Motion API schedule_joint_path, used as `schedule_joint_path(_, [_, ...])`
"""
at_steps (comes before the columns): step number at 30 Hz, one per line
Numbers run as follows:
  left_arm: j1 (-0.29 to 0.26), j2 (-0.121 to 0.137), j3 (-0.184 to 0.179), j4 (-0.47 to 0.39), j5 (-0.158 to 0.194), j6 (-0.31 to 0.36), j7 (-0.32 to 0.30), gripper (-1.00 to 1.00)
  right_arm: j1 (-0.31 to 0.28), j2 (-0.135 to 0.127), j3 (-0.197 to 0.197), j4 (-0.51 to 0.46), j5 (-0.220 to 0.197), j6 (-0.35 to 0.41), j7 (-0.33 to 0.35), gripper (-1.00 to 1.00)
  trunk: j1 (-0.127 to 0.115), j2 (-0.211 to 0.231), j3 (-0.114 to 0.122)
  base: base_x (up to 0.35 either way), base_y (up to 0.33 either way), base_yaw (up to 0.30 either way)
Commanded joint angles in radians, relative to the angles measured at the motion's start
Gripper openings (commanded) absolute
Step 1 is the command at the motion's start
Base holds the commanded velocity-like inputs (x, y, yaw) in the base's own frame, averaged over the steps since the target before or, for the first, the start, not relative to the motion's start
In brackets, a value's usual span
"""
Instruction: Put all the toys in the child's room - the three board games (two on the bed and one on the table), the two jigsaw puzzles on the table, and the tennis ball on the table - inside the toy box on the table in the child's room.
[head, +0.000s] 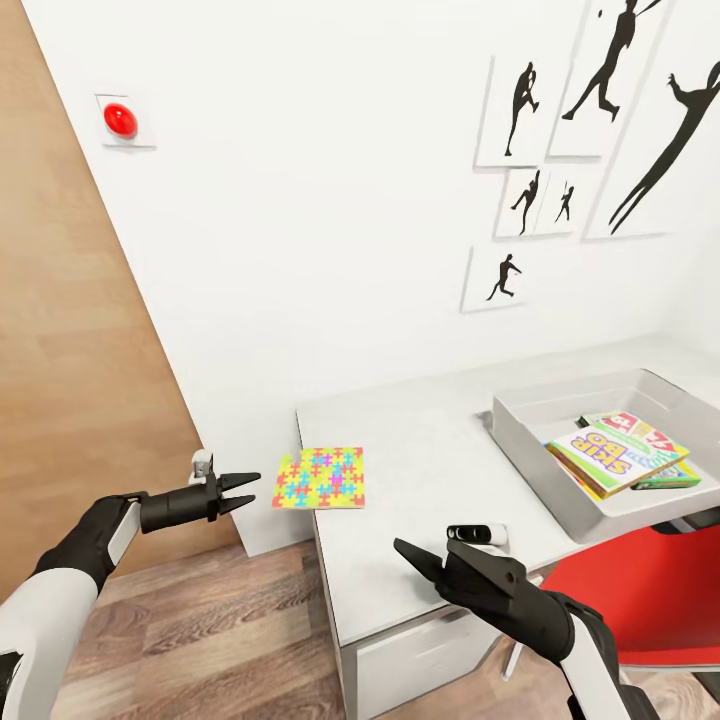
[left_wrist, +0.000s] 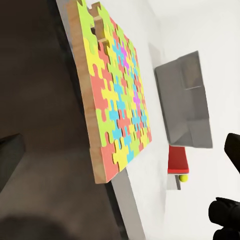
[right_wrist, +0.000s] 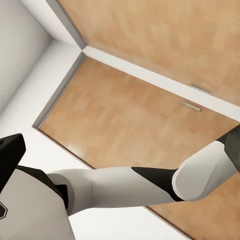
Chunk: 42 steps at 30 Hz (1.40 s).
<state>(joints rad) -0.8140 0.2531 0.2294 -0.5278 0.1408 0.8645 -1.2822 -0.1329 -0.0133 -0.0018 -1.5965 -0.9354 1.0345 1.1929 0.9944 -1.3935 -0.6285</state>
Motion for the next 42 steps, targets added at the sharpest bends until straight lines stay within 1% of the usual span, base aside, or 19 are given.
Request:
schedule_joint_path(1, [-0.001, 0.000, 0.001, 0.000, 0.002, 0.008, -0.002, 1.00, -0.001, 0.000, 0.000, 0.000, 0.000, 0.004, 0.002, 1.00, 0.000, 0.000, -0.001, 0.000, 0.000, 0.000])
schedule_joint_path(15, [-0.001, 0.000, 0.001, 0.000, 0.002, 0.008, -0.002, 1.00, -0.001, 0.001, 0.000, 0.000, 0.000, 0.004, 0.002, 1.00, 0.000, 0.000, -0.001, 0.000, -0.002, 0.000])
schedule_joint_path(26, [-0.001, 0.000, 0.001, 0.000, 0.002, 0.008, -0.002, 1.00, -0.001, 0.001, 0.002, 0.000, 0.000, 0.004, 0.002, 1.00, 0.000, 0.000, -0.001, -0.043, -0.120, 0.000])
schedule_joint_path(42, [-0.001, 0.000, 0.001, 0.000, 0.002, 0.008, -0.002, 1.00, -0.001, 0.001, 0.002, 0.000, 0.000, 0.004, 0.002, 1.00, 0.000, 0.000, -0.001, -0.004, -0.012, 0.000])
